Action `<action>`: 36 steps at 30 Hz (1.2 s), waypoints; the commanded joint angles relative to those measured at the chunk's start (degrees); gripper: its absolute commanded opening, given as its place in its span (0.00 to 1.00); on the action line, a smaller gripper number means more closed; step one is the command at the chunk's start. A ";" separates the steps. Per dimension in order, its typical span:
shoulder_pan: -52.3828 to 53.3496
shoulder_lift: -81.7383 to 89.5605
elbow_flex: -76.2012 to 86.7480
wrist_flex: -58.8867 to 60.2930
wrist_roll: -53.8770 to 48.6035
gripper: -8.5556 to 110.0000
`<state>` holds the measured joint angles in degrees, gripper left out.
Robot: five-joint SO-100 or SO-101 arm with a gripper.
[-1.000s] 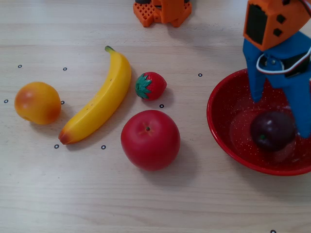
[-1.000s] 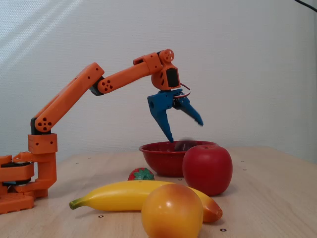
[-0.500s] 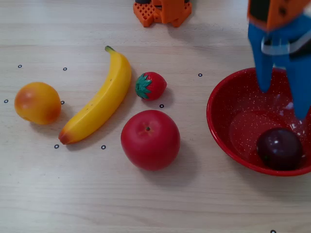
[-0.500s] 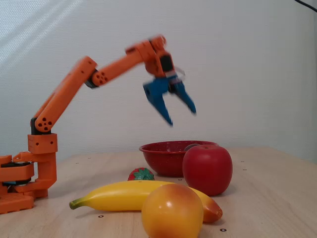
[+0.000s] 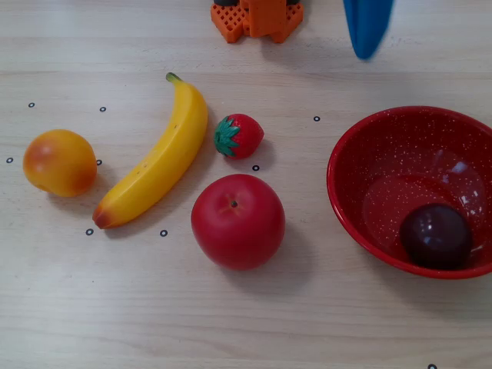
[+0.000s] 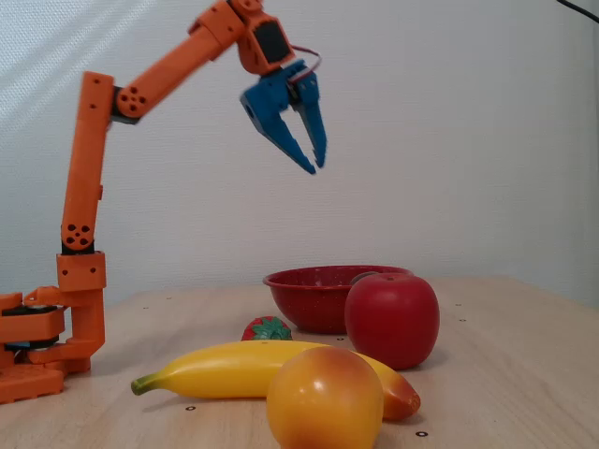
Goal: Put the plum in the red bowl.
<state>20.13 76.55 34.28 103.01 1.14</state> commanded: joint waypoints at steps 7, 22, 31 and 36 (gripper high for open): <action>-8.26 26.63 21.45 1.58 3.08 0.07; -22.32 70.05 77.61 -16.88 9.40 0.07; -25.40 92.81 106.35 -28.21 9.93 0.07; -25.40 97.21 118.74 -38.23 8.26 0.07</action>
<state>-4.22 172.88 152.05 70.05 9.49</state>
